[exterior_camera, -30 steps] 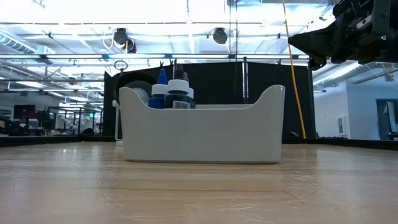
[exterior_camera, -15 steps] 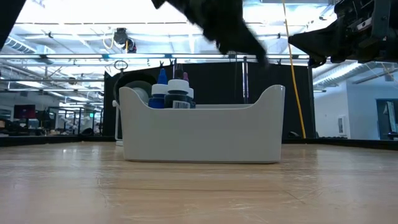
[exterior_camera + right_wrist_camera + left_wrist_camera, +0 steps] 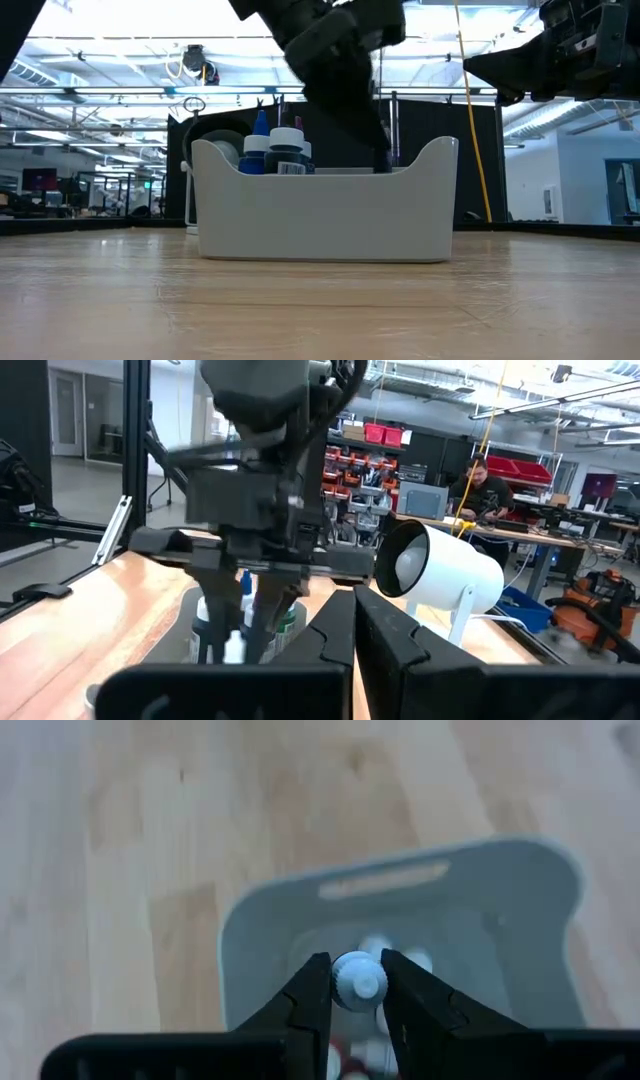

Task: Pick & Place food coloring
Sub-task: Put the violet food coloring bottle into the gray bin

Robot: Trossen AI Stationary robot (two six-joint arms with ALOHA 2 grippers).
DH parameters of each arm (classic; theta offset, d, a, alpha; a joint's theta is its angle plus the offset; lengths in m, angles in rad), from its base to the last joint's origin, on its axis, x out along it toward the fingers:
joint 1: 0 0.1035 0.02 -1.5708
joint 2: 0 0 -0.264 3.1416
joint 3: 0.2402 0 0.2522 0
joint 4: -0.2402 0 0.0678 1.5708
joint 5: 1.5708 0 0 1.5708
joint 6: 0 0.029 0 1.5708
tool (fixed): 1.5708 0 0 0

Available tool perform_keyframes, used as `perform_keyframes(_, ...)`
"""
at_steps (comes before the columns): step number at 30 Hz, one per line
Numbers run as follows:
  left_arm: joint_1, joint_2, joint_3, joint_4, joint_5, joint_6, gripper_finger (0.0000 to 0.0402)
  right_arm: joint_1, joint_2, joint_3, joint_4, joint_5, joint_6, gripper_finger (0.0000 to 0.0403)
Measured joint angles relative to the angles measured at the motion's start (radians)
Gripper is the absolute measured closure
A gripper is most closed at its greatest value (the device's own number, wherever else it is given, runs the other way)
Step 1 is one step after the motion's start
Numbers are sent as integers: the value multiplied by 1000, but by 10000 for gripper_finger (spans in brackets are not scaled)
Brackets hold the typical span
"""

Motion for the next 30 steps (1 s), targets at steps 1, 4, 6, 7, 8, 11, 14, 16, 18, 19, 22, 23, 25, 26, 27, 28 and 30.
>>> perform_keyframes(1, 0, 2, 0, -13, -6, -6, 324, 0, 0, 0, 1, 0, 0, 403)
perform_keyframes(4, -1, 13, 0, -22, -17, -19, 322, 0, 0, 0, 2, -1, 0, 403)
perform_keyframes(6, -2, 14, 0, -30, -18, -19, 323, 0, 0, 0, 9, -1, 0, 403)
perform_keyframes(7, -2, 15, 0, -26, -17, -19, 324, 0, 0, 0, 8, -1, 0, 403)
perform_keyframes(8, -2, 16, 0, -23, -14, -17, 324, 0, 0, 0, 8, -1, 0, 403)
perform_keyframes(11, -3, 21, 0, -42, -6, -8, 325, 0, 0, 0, 13, -2, 3, 403)
perform_keyframes(14, -6, 30, -6, -34, -6, -16, 322, 0, 0, 0, 13, -2, 15, 403)
perform_keyframes(16, -7, 31, -21, -27, -7, -11, 322, 0, 0, 0, 13, -2, 15, 403)
perform_keyframes(18, -8, 32, -36, 0, -6, -5, 323, 0, 0, 0, 5, -2, 15, 403)
perform_keyframes(19, -8, 32, -40, 5, -6, -4, 323, 0, 0, 0, 5, -2, 15, 403)
perform_keyframes(22, -7, 32, -42, -7, -7, -8, 322, 0, 0, 0, 6, -1, 15, 403)
perform_keyframes(23, -7, 32, -42, -9, -6, -10, 322, 0, 0, 0, 7, -1, 15, 403)
perform_keyframes(25, -7, 39, -42, 0, -7, -10, 322, 0, 0, 0, 7, -1, 15, 403)
perform_keyframes(26, -7, 43, -42, 7, -7, -10, 322, 0, 0, 0, 7, -1, 15, 403)
perform_keyframes(27, -7, 47, -42, 4, -7, -10, 323, 0, 0, 0, 7, -1, 15, 403)
perform_keyframes(28, -7, 48, -43, -3, -7, -10, 324, 0, 0, 0, 7, -1, 15, 403)
perform_keyframes(30, -7, 57, -43, 10, -6, -10, 324, 0, 0, 0, 7, 0, 15, 403)
